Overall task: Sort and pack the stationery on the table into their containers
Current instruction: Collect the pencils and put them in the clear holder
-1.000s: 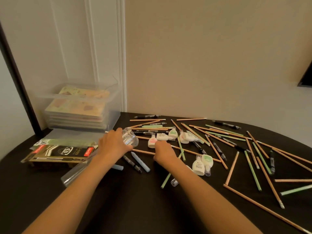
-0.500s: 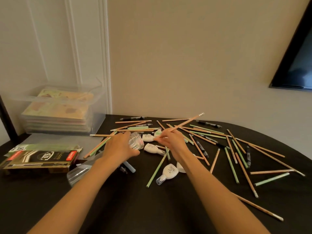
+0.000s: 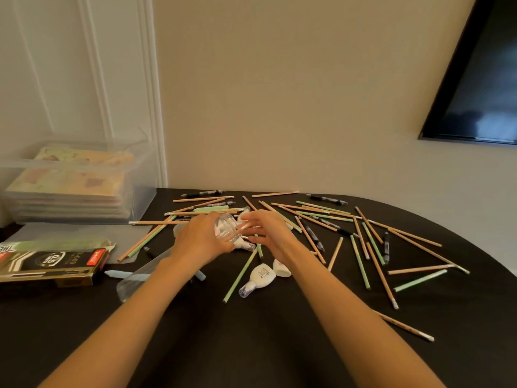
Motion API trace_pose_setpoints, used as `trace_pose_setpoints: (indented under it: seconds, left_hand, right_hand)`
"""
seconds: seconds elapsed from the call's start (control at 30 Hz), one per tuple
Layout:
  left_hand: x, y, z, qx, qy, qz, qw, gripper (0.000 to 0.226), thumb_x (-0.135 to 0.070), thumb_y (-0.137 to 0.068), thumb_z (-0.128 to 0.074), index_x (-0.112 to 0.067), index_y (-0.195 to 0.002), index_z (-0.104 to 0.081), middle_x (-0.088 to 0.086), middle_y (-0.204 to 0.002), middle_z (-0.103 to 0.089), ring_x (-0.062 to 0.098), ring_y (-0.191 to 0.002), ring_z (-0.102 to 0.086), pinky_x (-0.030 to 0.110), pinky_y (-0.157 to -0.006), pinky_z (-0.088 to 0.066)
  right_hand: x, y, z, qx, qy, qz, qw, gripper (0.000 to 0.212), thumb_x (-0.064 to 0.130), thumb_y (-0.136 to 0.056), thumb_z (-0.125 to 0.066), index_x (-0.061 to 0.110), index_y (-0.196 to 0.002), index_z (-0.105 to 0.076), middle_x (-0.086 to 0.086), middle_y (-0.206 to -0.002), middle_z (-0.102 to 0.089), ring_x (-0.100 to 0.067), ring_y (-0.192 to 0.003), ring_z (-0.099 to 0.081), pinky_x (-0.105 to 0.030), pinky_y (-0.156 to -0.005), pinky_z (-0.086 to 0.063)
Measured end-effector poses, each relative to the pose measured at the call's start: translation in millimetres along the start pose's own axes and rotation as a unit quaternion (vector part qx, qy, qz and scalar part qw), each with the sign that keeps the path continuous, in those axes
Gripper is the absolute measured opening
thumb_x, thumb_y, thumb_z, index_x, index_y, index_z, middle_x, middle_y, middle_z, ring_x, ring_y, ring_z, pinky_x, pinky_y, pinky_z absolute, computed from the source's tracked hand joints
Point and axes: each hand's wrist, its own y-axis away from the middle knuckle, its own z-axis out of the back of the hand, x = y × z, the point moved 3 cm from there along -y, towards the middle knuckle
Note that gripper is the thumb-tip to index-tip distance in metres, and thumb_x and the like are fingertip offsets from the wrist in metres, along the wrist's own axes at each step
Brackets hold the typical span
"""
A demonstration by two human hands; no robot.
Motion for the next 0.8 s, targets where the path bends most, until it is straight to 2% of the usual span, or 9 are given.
trace_pose_setpoints:
  seconds: [0.07,0.2,0.33,0.43,0.47,0.53,0.63,0.7,0.8]
  left_hand:
    - [-8.5,2.7,-1.3,-0.001,-0.002,-0.010,1.000,0.074,-0.041,-0.074,-0.073,-0.023,-0.138,-0.039,0.000,-0.132,-0.052,0.019,-0.120,-0.049,0.034,-0.094,-0.043]
    - [-28.4,8.9,-8.1,0.004,-0.012,-0.034,0.999,0.076,-0.041,-0.075,-0.073,-0.022,-0.139,-0.038,0.002,-0.135,-0.049,0.022,-0.122,-0.046,0.039,-0.098,-0.043]
    - [-55.1,18.0,-15.7,0.010,-0.039,-0.068,0.997,0.077,-0.040,-0.077,-0.071,-0.021,-0.141,-0.033,0.003,-0.139,-0.045,0.023,-0.127,-0.042,0.038,-0.102,-0.038]
    - [-70.2,22.6,-22.4,0.014,-0.052,-0.085,0.995,0.073,-0.043,-0.077,-0.069,-0.022,-0.139,-0.036,0.003,-0.133,-0.050,0.023,-0.120,-0.047,0.036,-0.095,-0.041]
    - [-74.8,24.3,-25.0,0.018,-0.052,-0.090,0.994,0.072,-0.044,-0.077,-0.069,-0.021,-0.138,-0.037,0.003,-0.130,-0.051,0.023,-0.117,-0.049,0.036,-0.093,-0.043]
    - [-83.1,27.4,-30.1,0.023,-0.050,-0.095,0.994,0.068,-0.044,-0.076,-0.069,-0.021,-0.134,-0.041,0.003,-0.124,-0.054,0.023,-0.113,-0.051,0.035,-0.089,-0.045]
    - [-92.4,33.3,-36.3,0.028,-0.058,-0.099,0.993,0.070,-0.045,-0.077,-0.068,-0.020,-0.136,-0.040,0.003,-0.130,-0.052,0.022,-0.117,-0.050,0.034,-0.092,-0.044]
    - [-96.1,35.9,-39.0,0.026,-0.066,-0.106,0.992,0.070,-0.046,-0.078,-0.068,-0.021,-0.137,-0.039,0.003,-0.133,-0.050,0.022,-0.120,-0.049,0.033,-0.092,-0.044]
    - [-95.5,38.7,-39.4,0.029,-0.070,-0.105,0.992,0.071,-0.046,-0.078,-0.068,-0.021,-0.137,-0.038,0.002,-0.134,-0.049,0.021,-0.121,-0.048,0.032,-0.092,-0.043]
  right_hand:
    - [-1.8,5.4,10.5,-0.011,-0.001,-0.008,1.000,0.028,0.014,-0.092,-0.054,0.002,-0.117,-0.059,-0.012,-0.102,-0.066,-0.020,-0.095,-0.064,-0.026,-0.078,-0.052]
    - [-9.3,18.7,45.7,-0.046,0.021,-0.008,0.999,0.027,0.015,-0.093,-0.052,0.004,-0.117,-0.059,-0.009,-0.098,-0.068,-0.016,-0.086,-0.065,-0.023,-0.073,-0.053]
    - [-20.6,38.1,98.6,-0.100,0.167,0.008,0.981,0.020,0.016,-0.093,-0.053,0.007,-0.110,-0.061,-0.004,-0.089,-0.063,-0.010,-0.078,-0.059,-0.019,-0.065,-0.048]
    - [-35.0,56.9,131.6,-0.064,0.329,-0.017,0.942,0.004,0.019,-0.090,-0.059,0.016,-0.092,-0.060,0.000,-0.090,-0.059,-0.008,-0.081,-0.054,-0.018,-0.063,-0.042]
    - [-40.0,62.1,140.1,-0.043,0.379,-0.038,0.924,0.005,0.020,-0.088,-0.062,0.016,-0.091,-0.059,0.000,-0.093,-0.059,-0.010,-0.087,-0.054,-0.019,-0.065,-0.042]
    - [-49.8,70.8,154.0,-0.018,0.463,-0.076,0.883,0.015,0.020,-0.084,-0.066,0.014,-0.096,-0.059,-0.002,-0.100,-0.059,-0.014,-0.096,-0.055,-0.023,-0.074,-0.044]
    - [-63.4,78.7,165.6,-0.022,0.550,-0.107,0.828,0.027,0.019,-0.083,-0.067,0.009,-0.108,-0.059,-0.007,-0.109,-0.061,-0.020,-0.104,-0.056,-0.030,-0.088,-0.047]
    - [-68.9,81.3,167.5,-0.025,0.559,-0.103,0.822,0.028,0.018,-0.085,-0.065,0.008,-0.110,-0.059,-0.009,-0.110,-0.061,-0.022,-0.104,-0.057,-0.030,-0.088,-0.047]
    - [-65.9,82.1,162.5,-0.005,0.576,-0.052,0.816,0.022,0.019,-0.088,-0.061,0.009,-0.107,-0.058,-0.008,-0.107,-0.060,-0.021,-0.099,-0.057,-0.029,-0.085,-0.047]
